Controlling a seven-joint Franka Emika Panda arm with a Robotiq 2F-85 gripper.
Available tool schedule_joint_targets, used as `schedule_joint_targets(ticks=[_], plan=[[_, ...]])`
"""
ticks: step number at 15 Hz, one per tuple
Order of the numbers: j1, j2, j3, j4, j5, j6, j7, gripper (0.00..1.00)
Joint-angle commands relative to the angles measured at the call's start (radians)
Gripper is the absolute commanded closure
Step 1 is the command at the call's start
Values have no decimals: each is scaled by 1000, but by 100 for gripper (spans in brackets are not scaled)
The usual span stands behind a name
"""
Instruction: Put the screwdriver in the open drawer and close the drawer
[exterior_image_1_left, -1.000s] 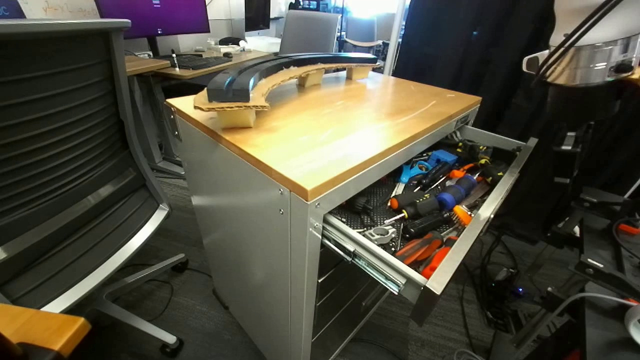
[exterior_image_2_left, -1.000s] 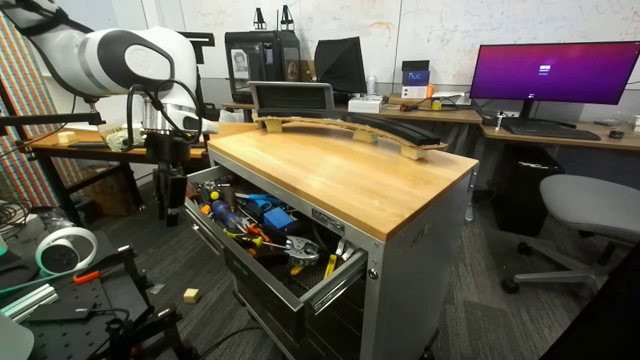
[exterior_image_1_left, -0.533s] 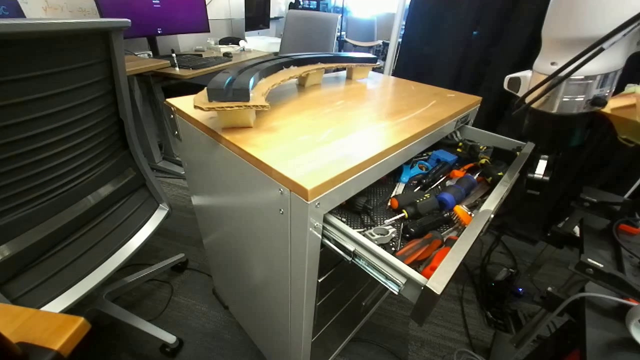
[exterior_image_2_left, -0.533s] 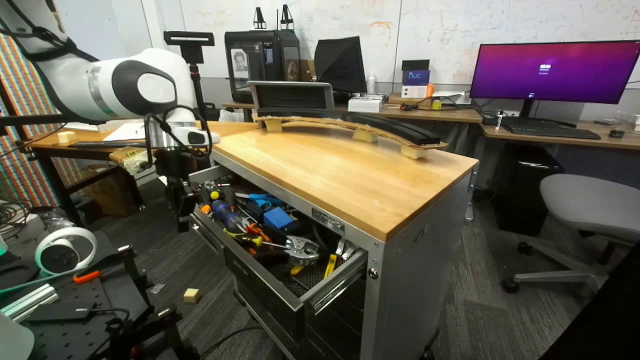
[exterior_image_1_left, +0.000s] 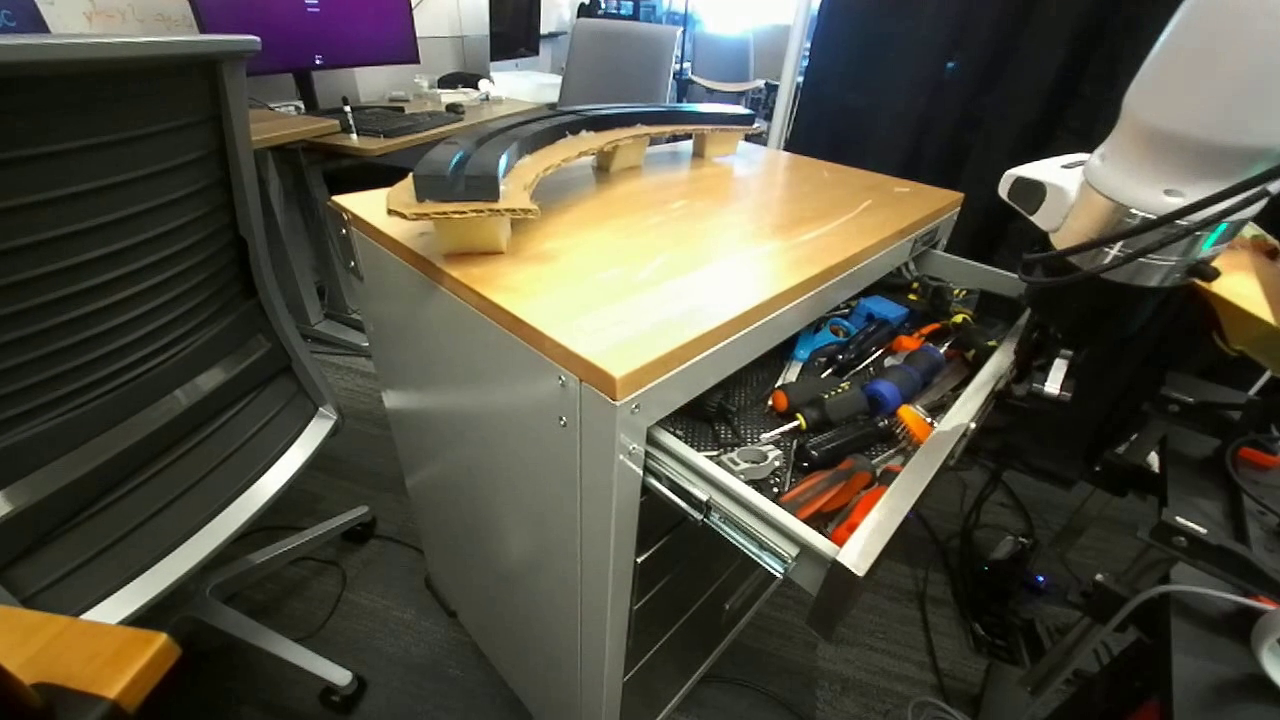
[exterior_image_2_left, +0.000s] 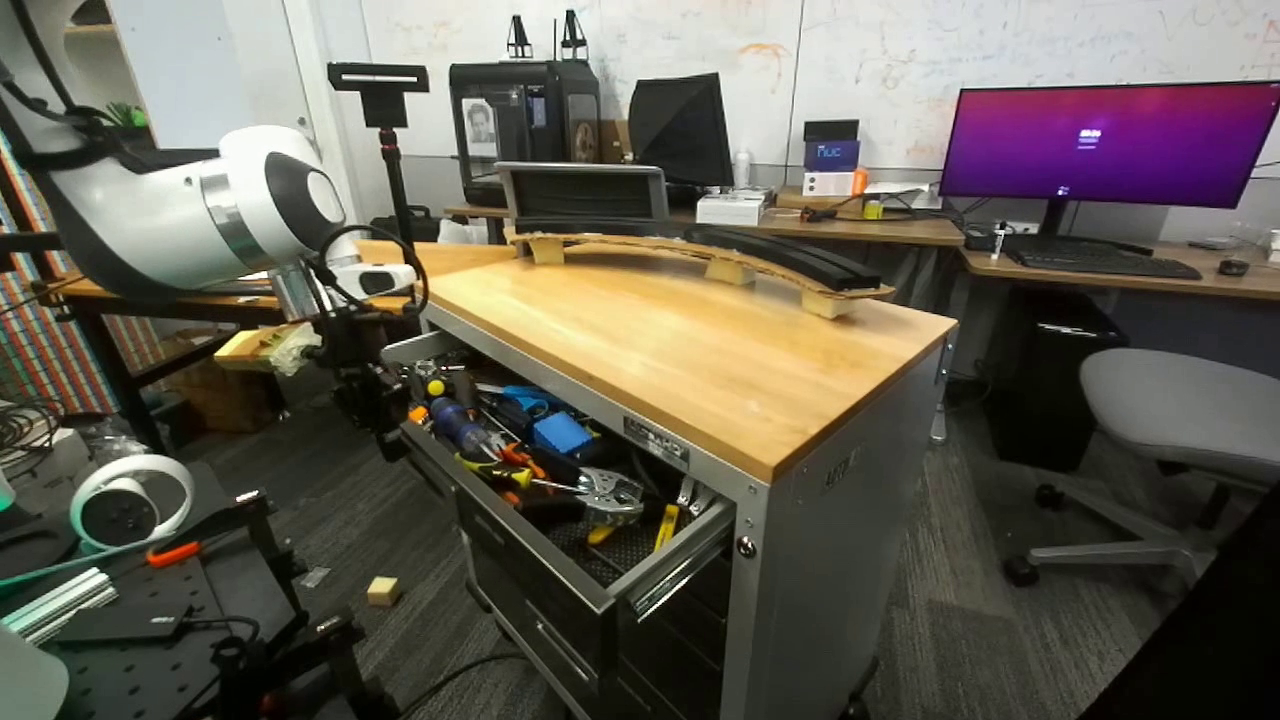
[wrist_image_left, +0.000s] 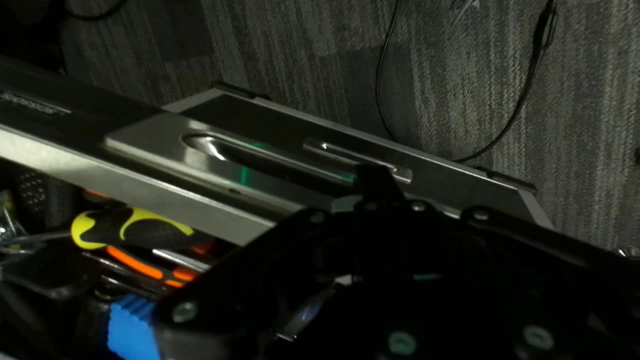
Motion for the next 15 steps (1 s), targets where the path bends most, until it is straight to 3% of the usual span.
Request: schedule_joint_targets(ticks=[1, 10, 13, 15], plan=[[48, -38, -30, 1, -282, 60, 219, 95], [106, 71, 12, 119, -1037, -2, 816, 95], [124, 166, 53, 167, -1282, -87, 1016, 95], [86, 259, 128, 189, -1437, -191, 1134, 95]])
